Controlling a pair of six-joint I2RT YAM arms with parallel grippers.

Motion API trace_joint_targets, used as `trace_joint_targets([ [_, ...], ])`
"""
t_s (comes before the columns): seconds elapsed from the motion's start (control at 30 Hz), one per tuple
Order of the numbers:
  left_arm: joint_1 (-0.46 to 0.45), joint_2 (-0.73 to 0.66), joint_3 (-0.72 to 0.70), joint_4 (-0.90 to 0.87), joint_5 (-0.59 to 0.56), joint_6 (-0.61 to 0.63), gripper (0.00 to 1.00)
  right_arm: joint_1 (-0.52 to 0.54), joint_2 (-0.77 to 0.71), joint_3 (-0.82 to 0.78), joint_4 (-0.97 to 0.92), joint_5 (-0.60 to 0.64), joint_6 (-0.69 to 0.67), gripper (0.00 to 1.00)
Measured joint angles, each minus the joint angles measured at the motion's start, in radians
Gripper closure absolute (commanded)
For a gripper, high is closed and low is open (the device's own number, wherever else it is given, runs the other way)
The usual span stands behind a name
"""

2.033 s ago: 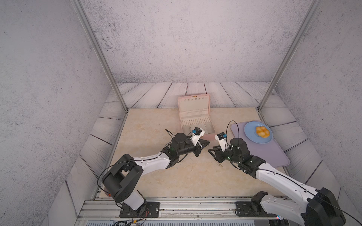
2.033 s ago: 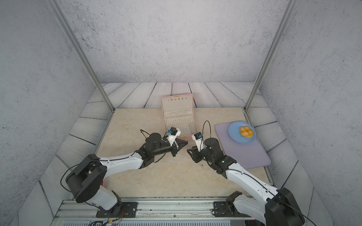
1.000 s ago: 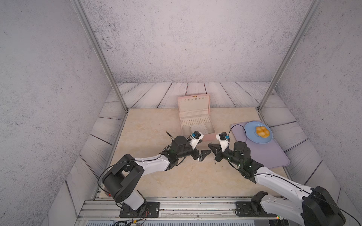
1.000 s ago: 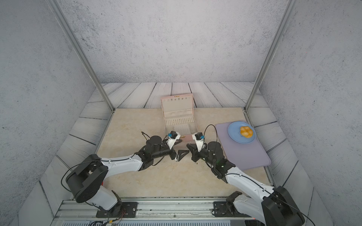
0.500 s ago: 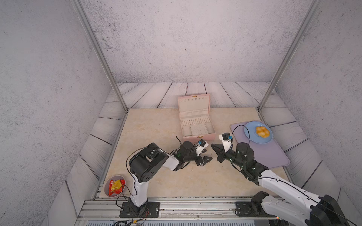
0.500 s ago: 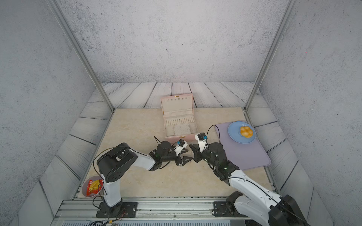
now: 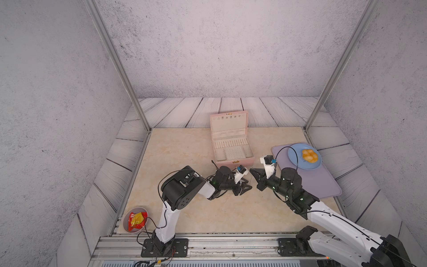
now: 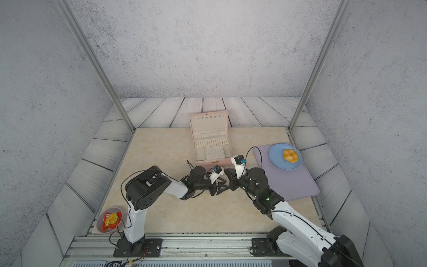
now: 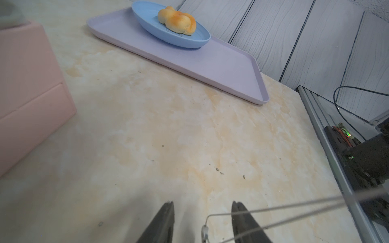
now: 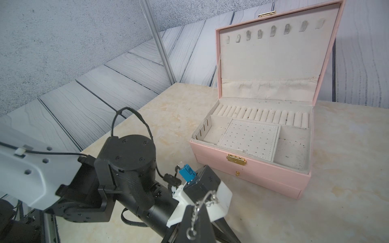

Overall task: Put jewelry chain into jewelry box
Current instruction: Adjust the necklace.

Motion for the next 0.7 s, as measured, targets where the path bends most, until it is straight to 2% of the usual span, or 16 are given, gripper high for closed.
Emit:
trace_joint_targets([
  [0.47, 0.0, 0.043, 0.013, -0.018, 0.022, -0.005, 0.69, 0.0, -0.017, 0.011, -0.028, 0.013, 0.002, 1.0],
  [0.7, 0.0, 0.051, 0.013, -0.023, 0.022, -0.017, 0.84, 0.0, -0.022, 0.011, -0.035, 0.014, 0.002, 1.0],
])
